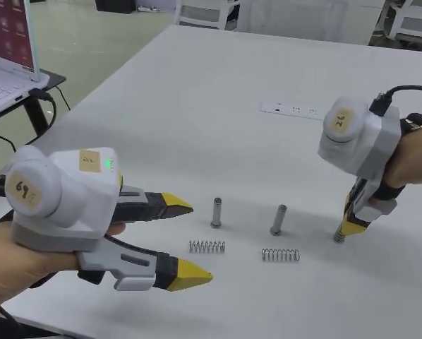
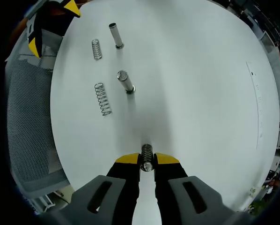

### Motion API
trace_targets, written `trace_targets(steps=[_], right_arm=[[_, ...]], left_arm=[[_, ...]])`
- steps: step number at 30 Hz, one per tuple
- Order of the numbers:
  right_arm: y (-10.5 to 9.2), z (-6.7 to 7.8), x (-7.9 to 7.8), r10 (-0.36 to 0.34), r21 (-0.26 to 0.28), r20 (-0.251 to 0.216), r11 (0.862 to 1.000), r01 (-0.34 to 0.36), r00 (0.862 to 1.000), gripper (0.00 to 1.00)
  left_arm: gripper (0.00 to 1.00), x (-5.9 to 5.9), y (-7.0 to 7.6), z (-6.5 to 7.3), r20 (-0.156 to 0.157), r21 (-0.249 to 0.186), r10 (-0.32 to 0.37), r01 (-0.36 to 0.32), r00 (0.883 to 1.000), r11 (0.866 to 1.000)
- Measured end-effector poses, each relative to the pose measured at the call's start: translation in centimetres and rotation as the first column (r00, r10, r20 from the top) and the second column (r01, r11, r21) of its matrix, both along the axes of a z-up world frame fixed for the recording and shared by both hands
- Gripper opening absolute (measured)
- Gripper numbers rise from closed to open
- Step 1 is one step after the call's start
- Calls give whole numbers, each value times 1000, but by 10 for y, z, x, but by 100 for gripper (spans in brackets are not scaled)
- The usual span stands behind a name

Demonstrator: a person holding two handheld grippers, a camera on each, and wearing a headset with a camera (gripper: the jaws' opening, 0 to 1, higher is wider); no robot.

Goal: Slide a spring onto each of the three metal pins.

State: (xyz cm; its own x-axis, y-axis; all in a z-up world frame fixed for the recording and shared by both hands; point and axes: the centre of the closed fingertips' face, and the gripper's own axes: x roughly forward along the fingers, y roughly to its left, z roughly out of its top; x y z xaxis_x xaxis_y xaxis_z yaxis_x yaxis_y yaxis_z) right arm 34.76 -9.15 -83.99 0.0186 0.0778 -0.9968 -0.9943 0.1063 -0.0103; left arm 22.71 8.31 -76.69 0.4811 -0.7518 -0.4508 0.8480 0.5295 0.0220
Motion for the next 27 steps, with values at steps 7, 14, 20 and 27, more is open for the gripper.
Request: trace_targets(steps=[7,14,20,27], right_arm=[[0,-2,-2,-2,-3,-9,1000,2,1000,9],[0,-4,-2,10,5,-7,1000,-10,1000,10],[1,0,-1,16,26,9,1000,-16,1000,16],[4,6,-1,45,49,42,998,-47,998,22]], left_arm=[[51,0,1,0,0,-1,3,-3,1000,1000],[51,0,0,0,2,-2,2,-2,1000,1000],[51,0,0,-1,-3,0,1,-1,1000,1000],[51,0,-2,0,-4,1,-5,5,1000,1000]])
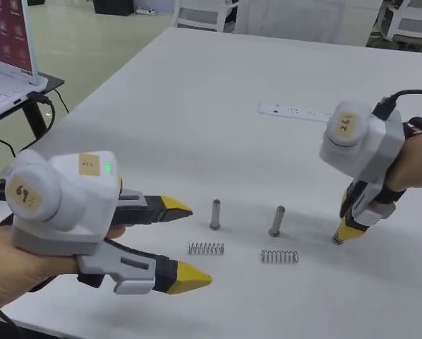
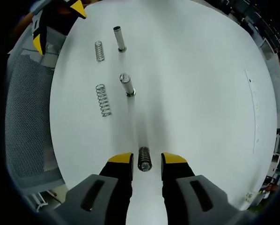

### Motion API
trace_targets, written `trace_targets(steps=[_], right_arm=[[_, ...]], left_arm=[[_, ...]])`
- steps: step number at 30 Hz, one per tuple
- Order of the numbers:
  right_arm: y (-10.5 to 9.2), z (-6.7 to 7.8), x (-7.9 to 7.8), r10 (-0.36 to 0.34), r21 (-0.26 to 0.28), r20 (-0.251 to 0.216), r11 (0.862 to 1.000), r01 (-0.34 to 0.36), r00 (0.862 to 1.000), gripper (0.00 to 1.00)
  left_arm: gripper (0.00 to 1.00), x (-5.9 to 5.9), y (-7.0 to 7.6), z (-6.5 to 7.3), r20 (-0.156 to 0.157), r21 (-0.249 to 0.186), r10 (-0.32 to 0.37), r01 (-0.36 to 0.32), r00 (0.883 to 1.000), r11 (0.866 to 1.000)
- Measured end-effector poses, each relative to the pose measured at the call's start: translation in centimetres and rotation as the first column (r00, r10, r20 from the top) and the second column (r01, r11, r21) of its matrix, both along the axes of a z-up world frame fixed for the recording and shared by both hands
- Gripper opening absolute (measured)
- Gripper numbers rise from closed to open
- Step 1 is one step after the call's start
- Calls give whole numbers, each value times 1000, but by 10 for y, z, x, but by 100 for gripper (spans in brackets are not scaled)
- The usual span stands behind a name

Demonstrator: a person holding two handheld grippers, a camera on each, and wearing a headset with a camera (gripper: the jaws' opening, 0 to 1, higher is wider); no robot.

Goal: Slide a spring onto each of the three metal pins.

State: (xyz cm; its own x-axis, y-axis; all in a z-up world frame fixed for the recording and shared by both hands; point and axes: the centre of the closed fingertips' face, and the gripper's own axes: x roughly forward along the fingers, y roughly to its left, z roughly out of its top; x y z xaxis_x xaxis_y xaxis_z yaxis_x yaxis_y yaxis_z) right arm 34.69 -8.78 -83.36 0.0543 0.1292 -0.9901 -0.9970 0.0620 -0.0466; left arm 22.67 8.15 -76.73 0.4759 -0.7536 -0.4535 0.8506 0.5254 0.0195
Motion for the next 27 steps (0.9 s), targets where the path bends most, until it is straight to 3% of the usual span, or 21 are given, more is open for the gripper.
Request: trace_targets(steps=[11,19,27], right_arm=[[12,11,-8,37,54,22,998,-39,999,27],[32,22,-29,102,89,23,991,-104,994,28],[47,22,-42,141,110,12,984,-141,990,27]], left_arm=[[51,-2,0,-1,-3,0,-3,3,1000,1000],[51,-2,0,0,0,2,-3,3,1000,1000],[51,-1,-1,0,2,5,-3,3,1000,1000]])
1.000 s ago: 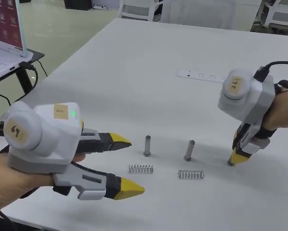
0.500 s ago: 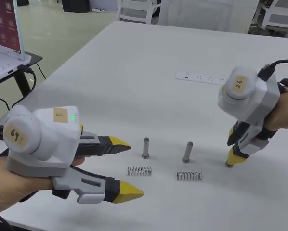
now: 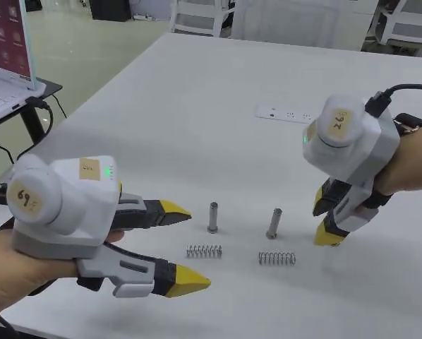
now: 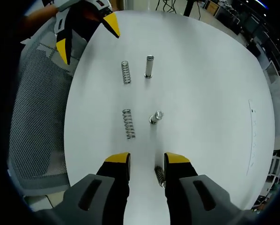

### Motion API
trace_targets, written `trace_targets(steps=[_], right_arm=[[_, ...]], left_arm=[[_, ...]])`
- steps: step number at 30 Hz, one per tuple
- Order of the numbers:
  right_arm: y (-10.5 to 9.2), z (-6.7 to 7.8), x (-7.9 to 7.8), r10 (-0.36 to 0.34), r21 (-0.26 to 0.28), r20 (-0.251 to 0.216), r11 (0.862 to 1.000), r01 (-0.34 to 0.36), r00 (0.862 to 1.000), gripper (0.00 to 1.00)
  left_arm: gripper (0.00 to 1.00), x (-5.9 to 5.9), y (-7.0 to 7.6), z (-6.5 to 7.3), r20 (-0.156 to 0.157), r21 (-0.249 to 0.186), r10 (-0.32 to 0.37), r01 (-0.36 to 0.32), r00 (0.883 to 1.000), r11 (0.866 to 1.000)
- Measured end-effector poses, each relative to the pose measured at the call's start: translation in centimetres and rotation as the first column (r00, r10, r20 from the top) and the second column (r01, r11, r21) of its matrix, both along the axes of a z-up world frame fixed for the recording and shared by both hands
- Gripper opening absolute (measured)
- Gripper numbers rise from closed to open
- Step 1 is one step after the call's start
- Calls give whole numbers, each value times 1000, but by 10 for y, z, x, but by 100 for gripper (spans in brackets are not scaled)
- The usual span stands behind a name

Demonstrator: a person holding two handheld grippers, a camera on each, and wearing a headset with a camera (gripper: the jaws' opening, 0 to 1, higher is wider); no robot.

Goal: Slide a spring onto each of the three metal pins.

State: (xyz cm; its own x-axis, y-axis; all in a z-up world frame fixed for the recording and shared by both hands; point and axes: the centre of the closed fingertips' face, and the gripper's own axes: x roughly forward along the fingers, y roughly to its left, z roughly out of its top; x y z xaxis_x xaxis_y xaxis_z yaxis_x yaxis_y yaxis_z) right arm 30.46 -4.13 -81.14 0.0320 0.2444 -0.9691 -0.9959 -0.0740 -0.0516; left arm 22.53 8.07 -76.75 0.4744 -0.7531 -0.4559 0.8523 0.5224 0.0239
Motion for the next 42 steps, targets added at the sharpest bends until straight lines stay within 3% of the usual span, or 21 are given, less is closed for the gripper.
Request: trace_targets(steps=[9,24,42], right_arm=[[13,-8,-14,43,-2,-18,999,-43,999,23],[21,-31,-18,85,-17,-31,996,-85,996,17],[22,-45,-18,106,-41,-29,993,-108,994,11]], left_arm=[[50,0,0,0,2,3,-2,2,1000,1000],[50,-1,-2,0,5,1,-10,10,1000,1000],[49,0,-4,1,5,-2,-21,21,1000,1000]])
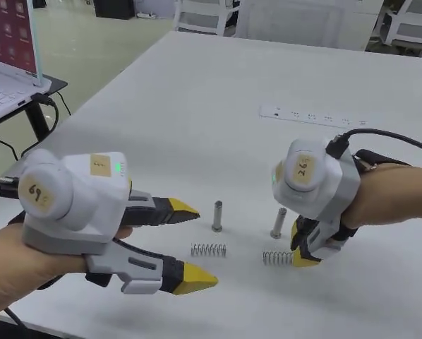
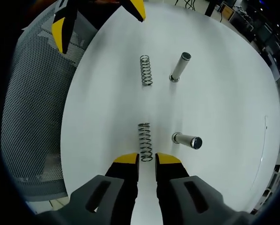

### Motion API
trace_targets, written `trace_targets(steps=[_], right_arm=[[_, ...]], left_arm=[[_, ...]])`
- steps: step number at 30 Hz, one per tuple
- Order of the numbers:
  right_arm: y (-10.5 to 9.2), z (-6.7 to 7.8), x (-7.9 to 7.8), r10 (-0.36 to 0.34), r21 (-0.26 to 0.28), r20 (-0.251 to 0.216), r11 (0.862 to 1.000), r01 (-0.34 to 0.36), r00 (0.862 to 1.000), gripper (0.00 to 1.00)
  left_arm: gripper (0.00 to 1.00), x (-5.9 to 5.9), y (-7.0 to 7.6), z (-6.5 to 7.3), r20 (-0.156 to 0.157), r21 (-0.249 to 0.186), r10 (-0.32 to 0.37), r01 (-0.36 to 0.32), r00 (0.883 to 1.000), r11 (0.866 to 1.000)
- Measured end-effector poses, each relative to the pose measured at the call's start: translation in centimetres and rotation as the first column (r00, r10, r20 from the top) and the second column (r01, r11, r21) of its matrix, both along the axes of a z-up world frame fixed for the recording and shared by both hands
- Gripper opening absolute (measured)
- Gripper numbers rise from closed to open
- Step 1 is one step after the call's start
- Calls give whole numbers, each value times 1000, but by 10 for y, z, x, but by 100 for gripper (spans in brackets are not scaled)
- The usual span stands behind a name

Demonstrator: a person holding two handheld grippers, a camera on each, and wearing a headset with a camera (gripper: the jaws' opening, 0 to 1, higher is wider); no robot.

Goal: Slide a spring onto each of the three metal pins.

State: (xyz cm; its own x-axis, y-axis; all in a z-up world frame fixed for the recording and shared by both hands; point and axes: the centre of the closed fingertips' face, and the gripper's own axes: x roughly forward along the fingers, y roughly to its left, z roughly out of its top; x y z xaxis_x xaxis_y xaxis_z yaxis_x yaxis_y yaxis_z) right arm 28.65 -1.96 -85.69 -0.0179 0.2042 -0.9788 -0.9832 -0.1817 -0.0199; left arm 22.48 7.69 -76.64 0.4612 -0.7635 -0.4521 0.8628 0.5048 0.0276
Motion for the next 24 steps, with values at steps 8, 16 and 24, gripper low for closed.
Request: trace_targets(steps=[8,16,24], right_arm=[[-1,-4,0,12,-10,6,1000,-12,1000,10],[-2,-6,0,20,-18,12,1000,-20,1000,8],[-2,-3,-2,9,-7,11,1000,-9,1000,8]], left_arm=[[48,1,-1,1,1,1,-3,3,1000,1000],[48,1,-1,1,1,6,-5,5,1000,1000],[47,0,-3,1,0,20,-18,18,1000,1000]])
